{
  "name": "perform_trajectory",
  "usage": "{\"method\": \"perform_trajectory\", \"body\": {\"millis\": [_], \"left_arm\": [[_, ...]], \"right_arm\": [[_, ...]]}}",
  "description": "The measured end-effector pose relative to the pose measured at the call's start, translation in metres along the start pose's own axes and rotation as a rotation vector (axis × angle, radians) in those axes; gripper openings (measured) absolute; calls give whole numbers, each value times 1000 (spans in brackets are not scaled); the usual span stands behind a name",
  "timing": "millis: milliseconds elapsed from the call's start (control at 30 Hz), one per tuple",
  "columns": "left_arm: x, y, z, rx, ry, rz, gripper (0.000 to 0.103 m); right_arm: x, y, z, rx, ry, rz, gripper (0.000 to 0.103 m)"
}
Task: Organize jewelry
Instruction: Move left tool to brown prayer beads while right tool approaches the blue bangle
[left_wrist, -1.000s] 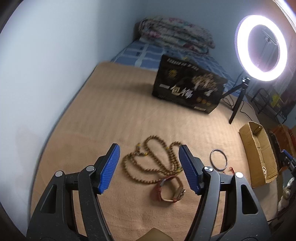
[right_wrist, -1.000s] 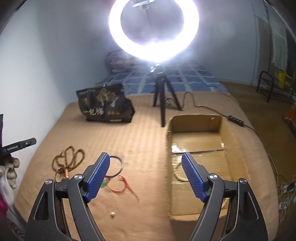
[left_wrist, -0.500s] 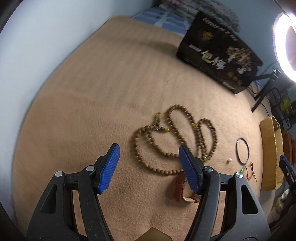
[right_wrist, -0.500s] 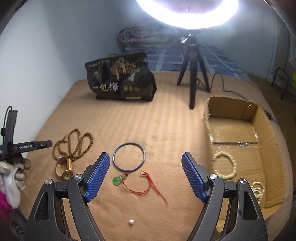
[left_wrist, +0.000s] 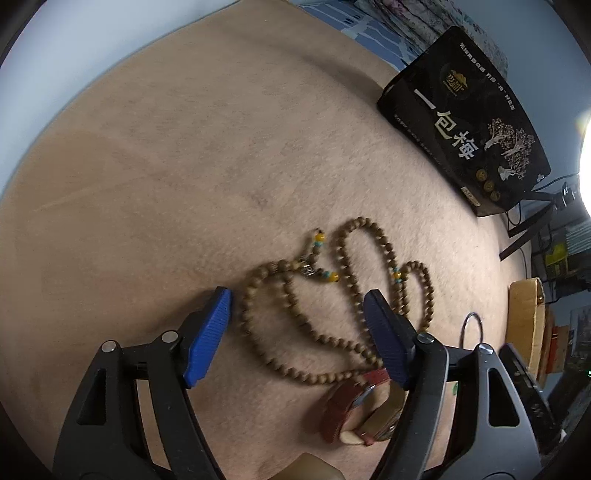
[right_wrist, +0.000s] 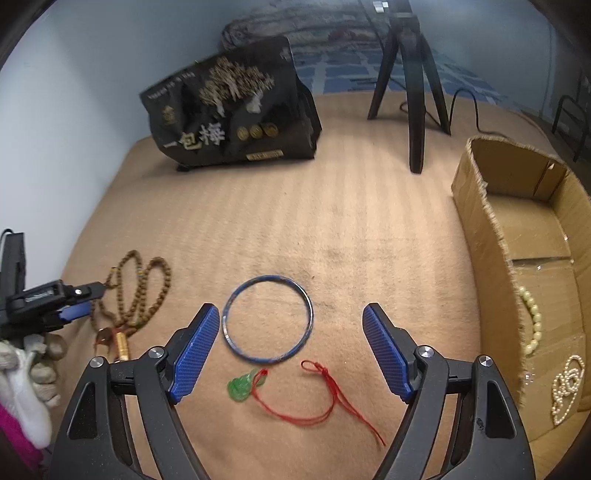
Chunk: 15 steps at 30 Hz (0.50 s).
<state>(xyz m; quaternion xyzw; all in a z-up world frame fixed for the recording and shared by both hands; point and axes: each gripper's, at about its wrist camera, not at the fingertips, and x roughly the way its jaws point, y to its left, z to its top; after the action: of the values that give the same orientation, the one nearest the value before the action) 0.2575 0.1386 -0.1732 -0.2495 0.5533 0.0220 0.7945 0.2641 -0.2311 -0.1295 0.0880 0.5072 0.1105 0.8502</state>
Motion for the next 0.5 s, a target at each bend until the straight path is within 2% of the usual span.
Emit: {"method": "perform_trajectory", "body": {"millis": [300,367,500], "left_arm": [[14,-36,3,37,17,-40,77],[19,-50,1,80,21,-25,77],[30,-78,-10,199,10,66,77]], "right_arm": [[32,-9,2,58,71,49,80],[34,-8,1,52,72,54,80],[37,-3,3,21,77,44,80]]}}
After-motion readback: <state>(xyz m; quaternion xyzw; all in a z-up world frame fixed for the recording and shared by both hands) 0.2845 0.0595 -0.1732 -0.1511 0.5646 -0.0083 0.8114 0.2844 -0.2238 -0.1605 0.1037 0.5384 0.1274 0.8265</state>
